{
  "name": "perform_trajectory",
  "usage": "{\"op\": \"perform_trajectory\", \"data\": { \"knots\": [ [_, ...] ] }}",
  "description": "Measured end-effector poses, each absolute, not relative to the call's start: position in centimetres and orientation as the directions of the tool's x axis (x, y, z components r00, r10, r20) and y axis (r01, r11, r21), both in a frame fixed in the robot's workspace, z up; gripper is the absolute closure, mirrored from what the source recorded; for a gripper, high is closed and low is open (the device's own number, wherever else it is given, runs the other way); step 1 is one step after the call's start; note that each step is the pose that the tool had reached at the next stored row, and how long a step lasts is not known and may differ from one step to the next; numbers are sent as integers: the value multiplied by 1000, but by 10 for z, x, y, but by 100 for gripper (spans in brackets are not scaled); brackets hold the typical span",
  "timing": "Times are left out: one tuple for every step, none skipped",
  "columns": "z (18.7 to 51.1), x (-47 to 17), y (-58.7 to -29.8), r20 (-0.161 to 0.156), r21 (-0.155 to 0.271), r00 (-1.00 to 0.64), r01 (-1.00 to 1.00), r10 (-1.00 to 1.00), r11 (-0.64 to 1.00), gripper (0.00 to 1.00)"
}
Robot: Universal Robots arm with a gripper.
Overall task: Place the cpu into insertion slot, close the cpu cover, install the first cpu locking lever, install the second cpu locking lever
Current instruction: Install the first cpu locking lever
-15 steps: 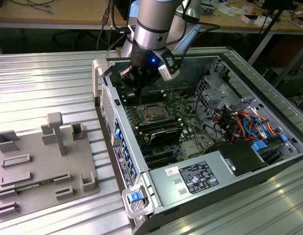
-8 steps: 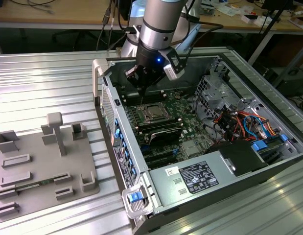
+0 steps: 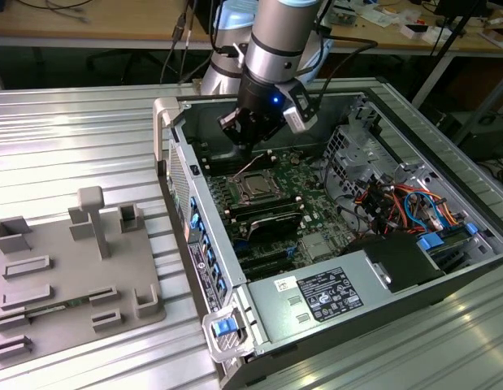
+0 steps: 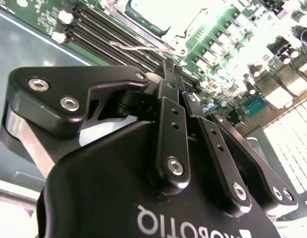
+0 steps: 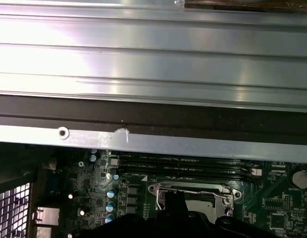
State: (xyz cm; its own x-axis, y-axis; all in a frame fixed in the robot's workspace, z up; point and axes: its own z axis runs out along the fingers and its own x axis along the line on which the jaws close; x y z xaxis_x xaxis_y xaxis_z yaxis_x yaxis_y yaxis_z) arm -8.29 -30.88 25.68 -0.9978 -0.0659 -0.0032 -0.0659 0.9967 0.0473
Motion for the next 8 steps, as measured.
{"op": "perform_trajectory", "data": {
  "knots": [
    [256, -82, -309, -3, 47, -998, -66, -66, 997, 89],
    [255, -79, -309, -3, 47, -998, -66, -66, 997, 89],
    [255, -78, -309, -3, 47, -998, -66, -66, 997, 89],
    [254, -77, -309, -3, 47, -998, -66, -66, 997, 89],
    [254, -77, -309, -3, 47, -998, -66, -66, 997, 89],
    [254, -77, -309, -3, 47, -998, -66, -66, 997, 89],
    [254, -77, -309, -3, 47, -998, -66, -66, 997, 89],
    [253, -77, -309, -3, 47, -998, -68, -68, 997, 89]
  ]
}}
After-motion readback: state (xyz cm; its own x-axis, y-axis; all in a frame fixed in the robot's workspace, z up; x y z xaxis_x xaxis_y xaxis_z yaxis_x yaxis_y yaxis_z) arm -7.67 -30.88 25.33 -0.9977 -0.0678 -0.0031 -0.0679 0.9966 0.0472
